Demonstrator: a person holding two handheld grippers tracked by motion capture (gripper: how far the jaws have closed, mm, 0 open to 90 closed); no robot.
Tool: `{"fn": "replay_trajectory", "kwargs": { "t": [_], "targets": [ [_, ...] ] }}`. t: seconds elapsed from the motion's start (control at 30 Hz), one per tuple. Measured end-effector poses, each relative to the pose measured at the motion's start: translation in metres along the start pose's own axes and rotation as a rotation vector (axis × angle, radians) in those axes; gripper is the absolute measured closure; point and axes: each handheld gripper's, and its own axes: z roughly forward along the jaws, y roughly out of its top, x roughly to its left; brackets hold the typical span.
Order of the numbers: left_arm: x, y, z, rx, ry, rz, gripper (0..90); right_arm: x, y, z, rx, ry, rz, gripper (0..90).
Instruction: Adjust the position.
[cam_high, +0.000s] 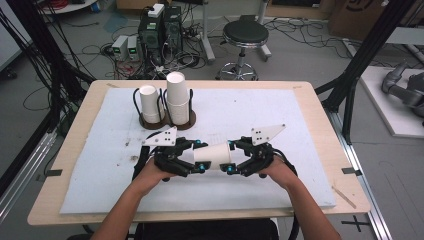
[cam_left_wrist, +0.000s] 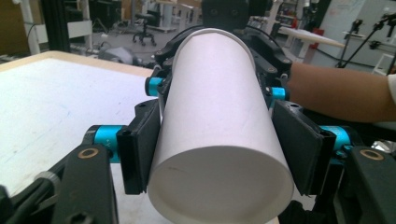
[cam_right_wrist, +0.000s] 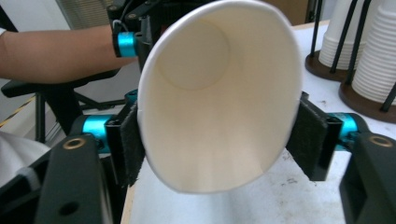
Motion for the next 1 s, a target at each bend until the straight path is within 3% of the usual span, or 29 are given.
{"fn": "replay_trajectory", "kwargs": {
  "t": [0.07, 0.17, 0.3, 0.37, 0.5, 0.57, 0.63, 0.67, 0.77, 0.9, 1.0],
  "targets": [
    [0.0009, 0.0, -0.0004, -0.003, 0.02, -0.014, 26.3, -0.0004, -0.0002, 0.0009, 0.014, -0.008, 0.005, 32.0],
    [0.0018, -0.0014, 0.0, 0.016, 0.017, -0.019, 25.3, -0.0007, -0.0005, 0.0019, 0.025, -0.003, 0.01, 32.4],
    [0.0011, -0.0042, 0.0026, 0.045, -0.029, 0.012, 34.8, -0.001, 0.0004, 0.0019, 0.031, 0.008, 0.015, 32.7],
    [0.0011, -0.005, 0.0025, 0.031, -0.035, 0.015, 35.4, -0.0014, 0.0007, 0.0005, 0.019, 0.02, 0.034, 31.2],
    [0.0013, -0.0044, 0.001, -0.011, -0.02, 0.01, 34.8, -0.0003, 0.0012, 0.0028, -0.013, -0.021, 0.066, 18.5],
    [0.0015, -0.0038, 0.0, -0.016, -0.016, 0.014, 34.8, -0.0002, 0.0008, 0.0041, -0.014, -0.02, 0.075, 18.5],
    [0.0013, -0.0043, 0.0006, -0.006, -0.015, 0.016, 34.7, 0.0, 0.0007, 0.0055, -0.013, -0.018, 0.069, 21.4],
    [0.0011, -0.005, 0.0016, 0.014, -0.016, 0.024, 35.0, 0.0, 0.0009, 0.0056, -0.011, -0.012, 0.062, 27.0],
    [-0.0005, -0.0071, 0.0053, 0.062, -0.006, 0.035, 35.0, -0.0001, 0.0021, 0.0046, -0.014, -0.009, 0.036, 30.2],
    [-0.0018, -0.0081, 0.0079, 0.086, 0.052, 0.025, 29.8, -0.0005, 0.0023, 0.0039, 0.013, -0.017, 0.031, 33.7],
    [-0.0034, -0.0096, 0.0089, 0.098, 0.06, 0.033, 26.5, -0.0003, 0.0029, 0.0045, 0.034, -0.011, 0.034, 34.7]
  ]
}}
